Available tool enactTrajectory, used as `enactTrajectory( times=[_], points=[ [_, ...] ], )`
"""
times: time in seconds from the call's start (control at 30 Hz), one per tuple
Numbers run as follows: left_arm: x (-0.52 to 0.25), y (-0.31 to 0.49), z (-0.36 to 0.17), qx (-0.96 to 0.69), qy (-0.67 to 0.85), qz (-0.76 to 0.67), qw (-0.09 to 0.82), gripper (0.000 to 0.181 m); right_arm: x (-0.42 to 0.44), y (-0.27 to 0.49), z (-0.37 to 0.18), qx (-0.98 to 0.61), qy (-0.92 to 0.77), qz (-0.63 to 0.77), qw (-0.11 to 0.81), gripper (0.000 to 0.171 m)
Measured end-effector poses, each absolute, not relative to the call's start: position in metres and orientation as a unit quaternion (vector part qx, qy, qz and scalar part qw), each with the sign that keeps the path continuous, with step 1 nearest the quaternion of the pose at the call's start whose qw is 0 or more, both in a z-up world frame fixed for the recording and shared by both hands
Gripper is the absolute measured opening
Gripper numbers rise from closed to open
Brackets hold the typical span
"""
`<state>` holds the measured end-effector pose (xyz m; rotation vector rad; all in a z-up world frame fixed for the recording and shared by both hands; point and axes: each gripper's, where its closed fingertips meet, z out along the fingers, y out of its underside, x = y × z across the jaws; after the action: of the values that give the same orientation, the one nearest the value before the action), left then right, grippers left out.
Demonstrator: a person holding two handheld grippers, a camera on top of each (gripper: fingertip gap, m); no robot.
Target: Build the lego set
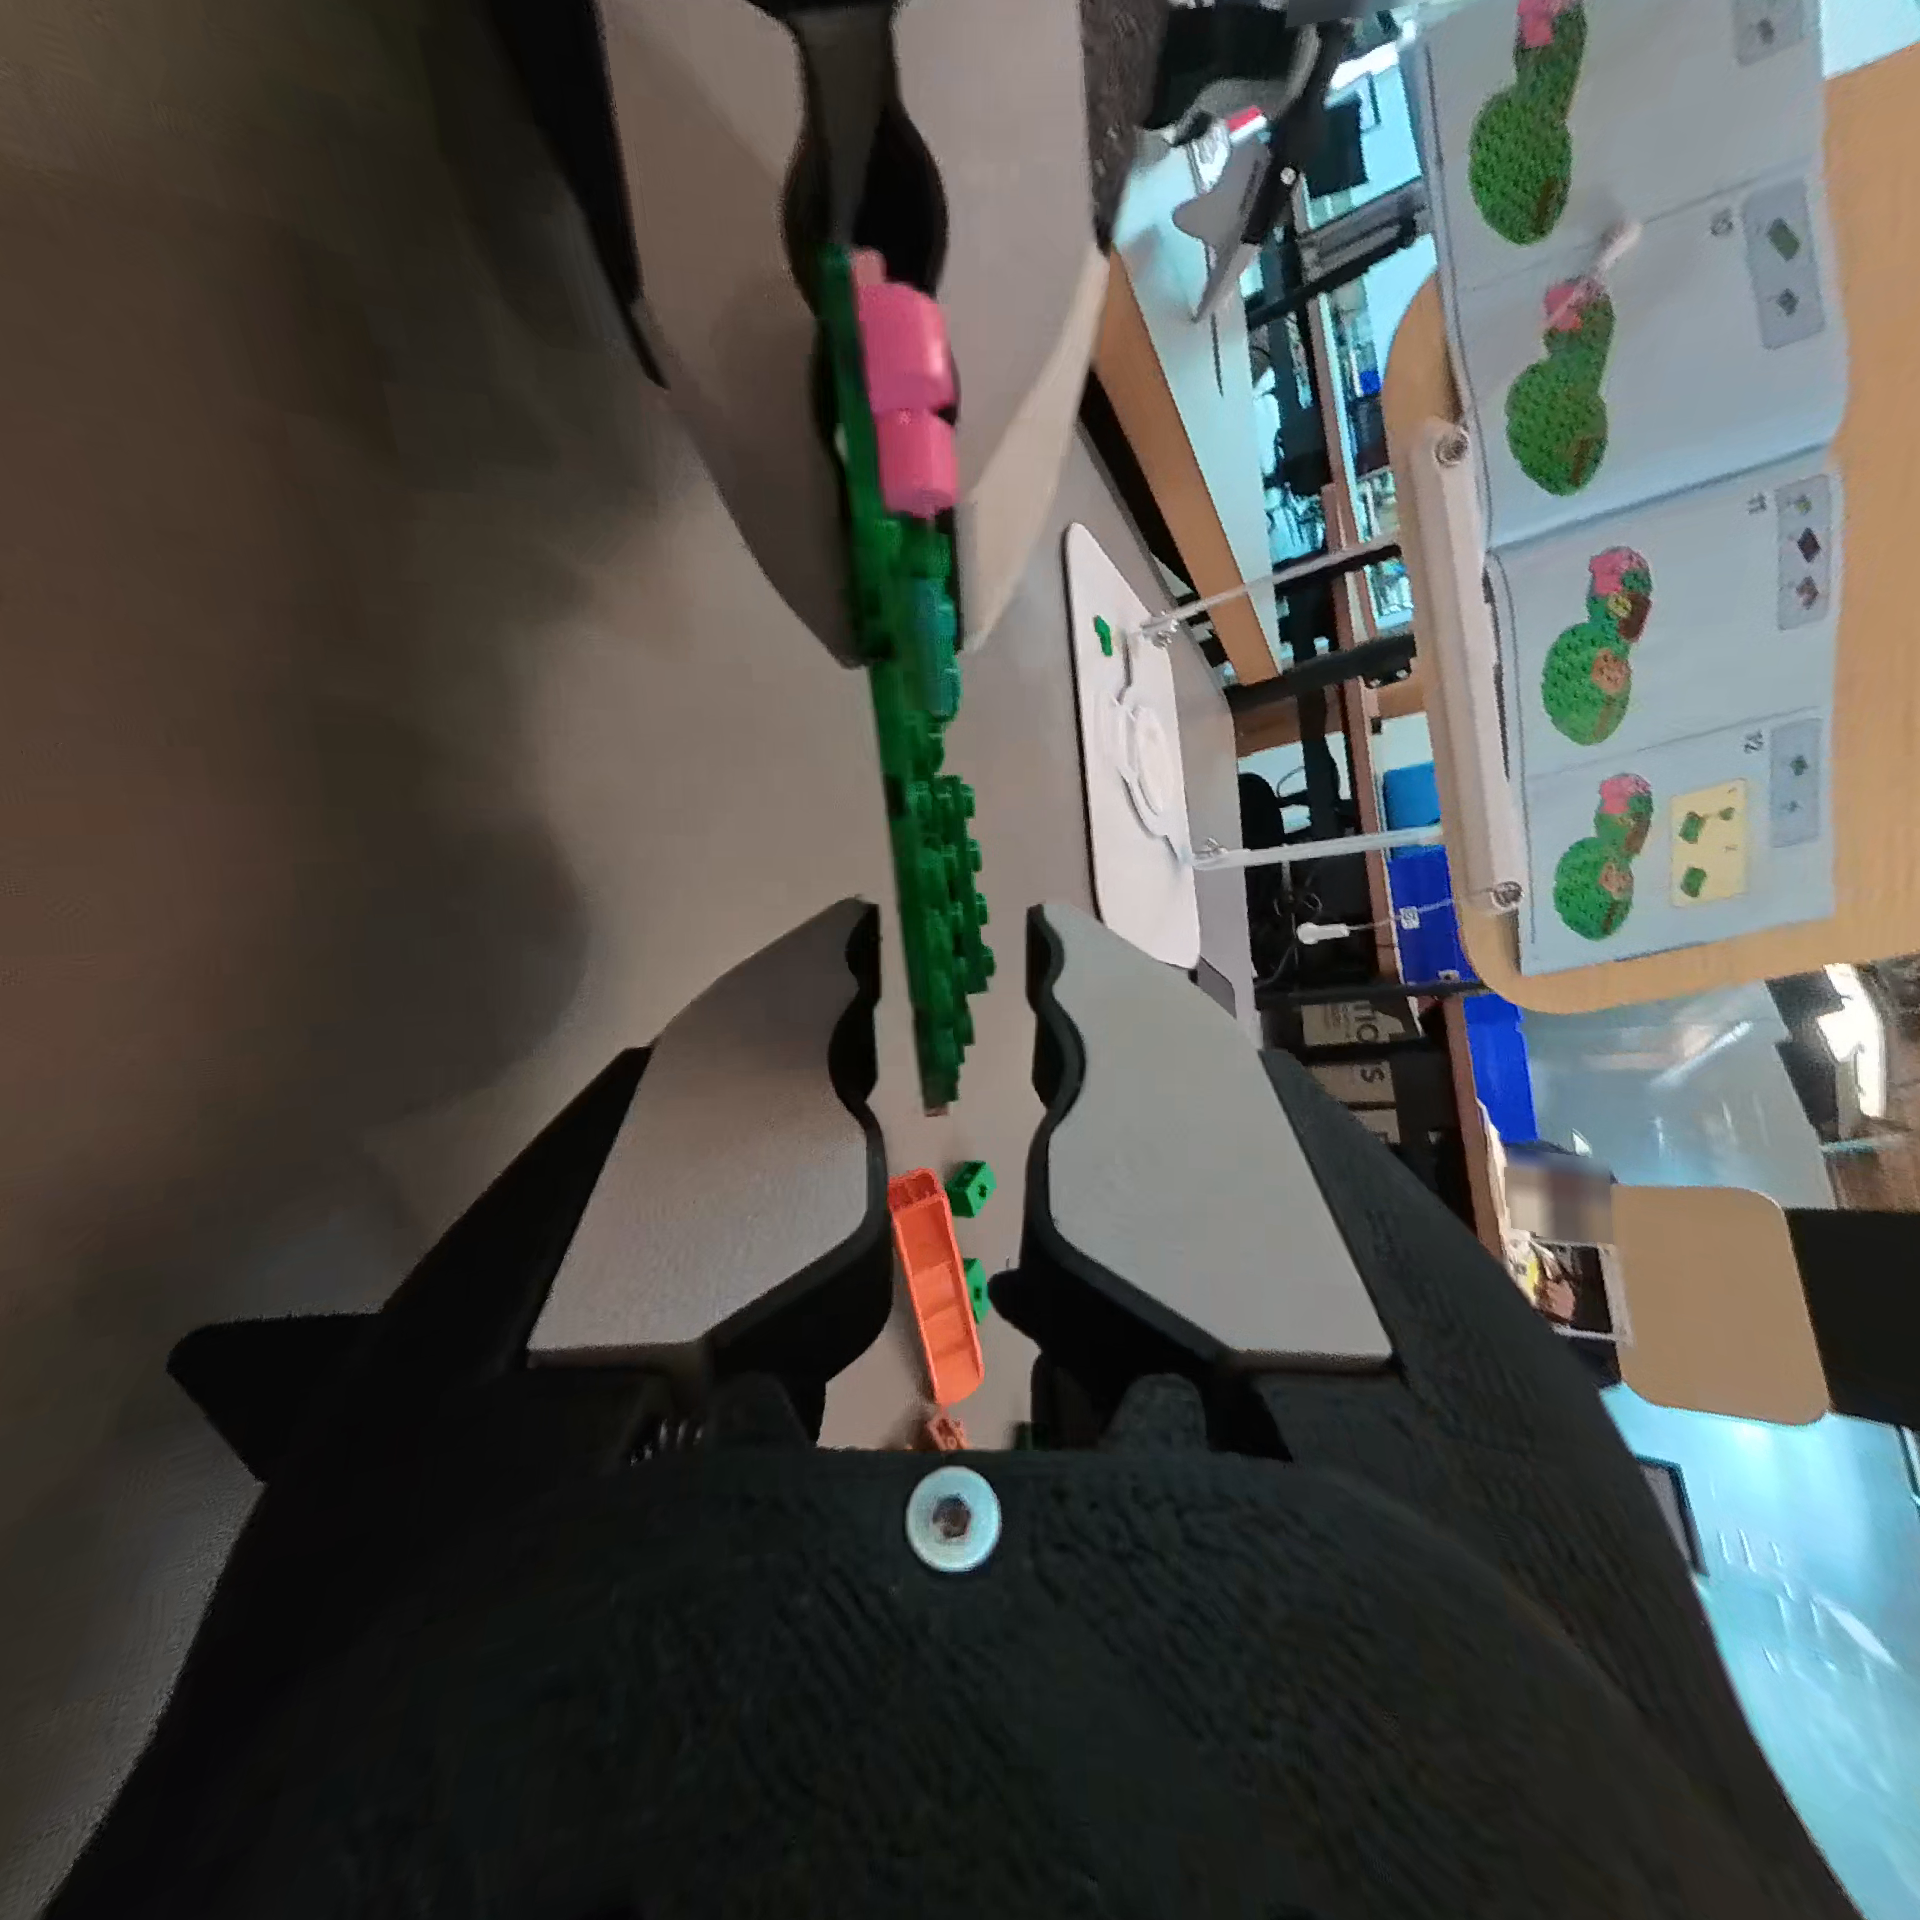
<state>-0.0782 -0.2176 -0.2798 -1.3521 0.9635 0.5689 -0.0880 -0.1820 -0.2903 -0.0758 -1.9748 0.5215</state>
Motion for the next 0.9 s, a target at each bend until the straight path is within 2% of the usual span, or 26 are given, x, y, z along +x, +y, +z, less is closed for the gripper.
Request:
enactTrajectory(
  times=[0.1,0.53,0.67,0.73,0.8,0.9],
  points=[
    [-0.077,-0.220,-0.277,-0.598,0.413,0.212,0.653,0.012,-0.085,-0.186,-0.289,-0.029,-0.825,0.228,0.516,0.014],
    [-0.079,-0.219,-0.284,-0.613,0.416,0.195,0.644,0.013,-0.085,-0.182,-0.296,-0.031,-0.843,0.183,0.504,0.011],
    [-0.077,-0.220,-0.282,-0.618,0.406,0.169,0.652,0.012,-0.083,-0.185,-0.296,-0.044,-0.848,0.224,0.479,0.011],
    [-0.077,-0.222,-0.276,-0.620,0.389,0.130,0.668,0.012,-0.081,-0.189,-0.291,-0.054,-0.838,0.270,0.471,0.016],
    [-0.073,-0.226,-0.270,-0.617,0.377,0.082,0.686,0.012,-0.076,-0.196,-0.287,-0.065,-0.834,0.323,0.442,0.032],
    [-0.065,-0.230,-0.265,-0.609,0.376,0.043,0.698,0.012,-0.073,-0.202,-0.279,-0.076,-0.825,0.366,0.424,0.037]
  ],
)
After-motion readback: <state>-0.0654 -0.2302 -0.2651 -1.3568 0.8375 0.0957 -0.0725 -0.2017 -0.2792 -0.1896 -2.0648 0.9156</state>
